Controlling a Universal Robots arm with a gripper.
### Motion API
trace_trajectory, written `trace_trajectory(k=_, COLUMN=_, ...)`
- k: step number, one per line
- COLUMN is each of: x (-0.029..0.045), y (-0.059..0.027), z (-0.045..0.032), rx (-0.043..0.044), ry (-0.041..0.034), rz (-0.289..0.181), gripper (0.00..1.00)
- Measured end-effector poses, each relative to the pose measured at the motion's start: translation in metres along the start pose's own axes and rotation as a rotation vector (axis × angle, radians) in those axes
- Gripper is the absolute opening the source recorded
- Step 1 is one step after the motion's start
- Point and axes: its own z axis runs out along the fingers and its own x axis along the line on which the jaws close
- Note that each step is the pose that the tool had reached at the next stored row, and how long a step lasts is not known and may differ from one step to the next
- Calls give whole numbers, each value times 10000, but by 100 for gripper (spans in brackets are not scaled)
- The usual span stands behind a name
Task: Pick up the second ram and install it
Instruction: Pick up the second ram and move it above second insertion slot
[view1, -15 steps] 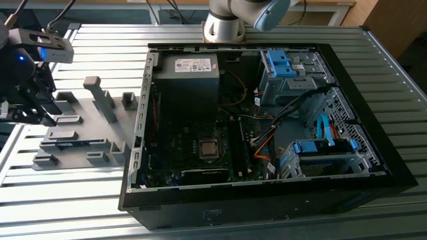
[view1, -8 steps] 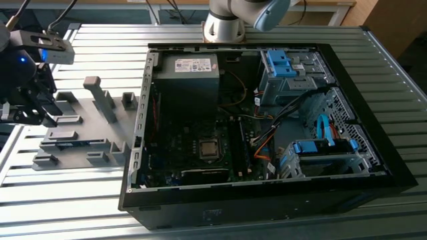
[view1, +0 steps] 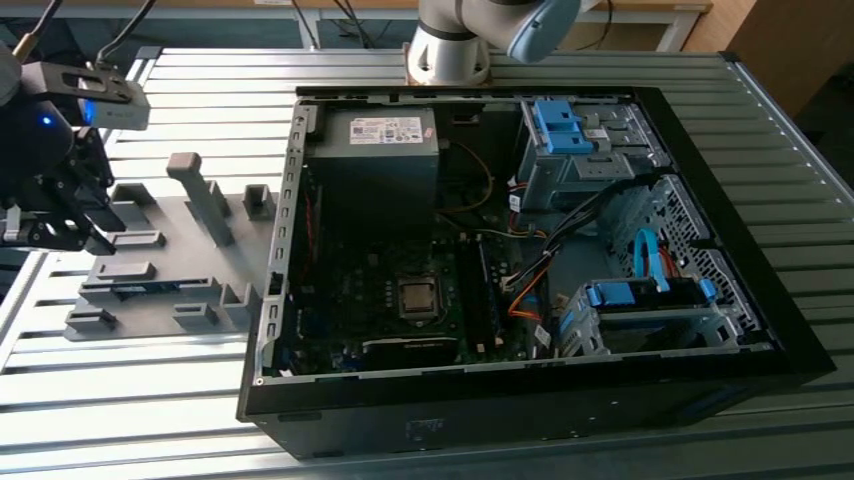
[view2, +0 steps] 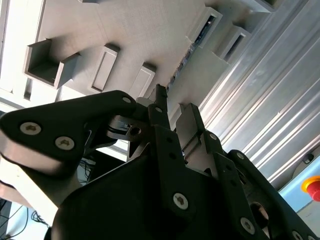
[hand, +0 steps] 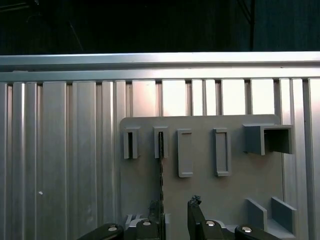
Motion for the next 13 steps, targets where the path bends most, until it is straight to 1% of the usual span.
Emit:
trace_trajectory(k=4, x=18, y=-1, z=61, rx=-3, ry=2, rz=0, gripper=35)
trace_trajectory(k=10, x=88, y=-5, z=169, rx=-4, ry=2, rz=0, gripper=35)
trace_trajectory(k=13, x=96, y=-4, z=222, rx=-4, ry=3, rz=1, gripper=35)
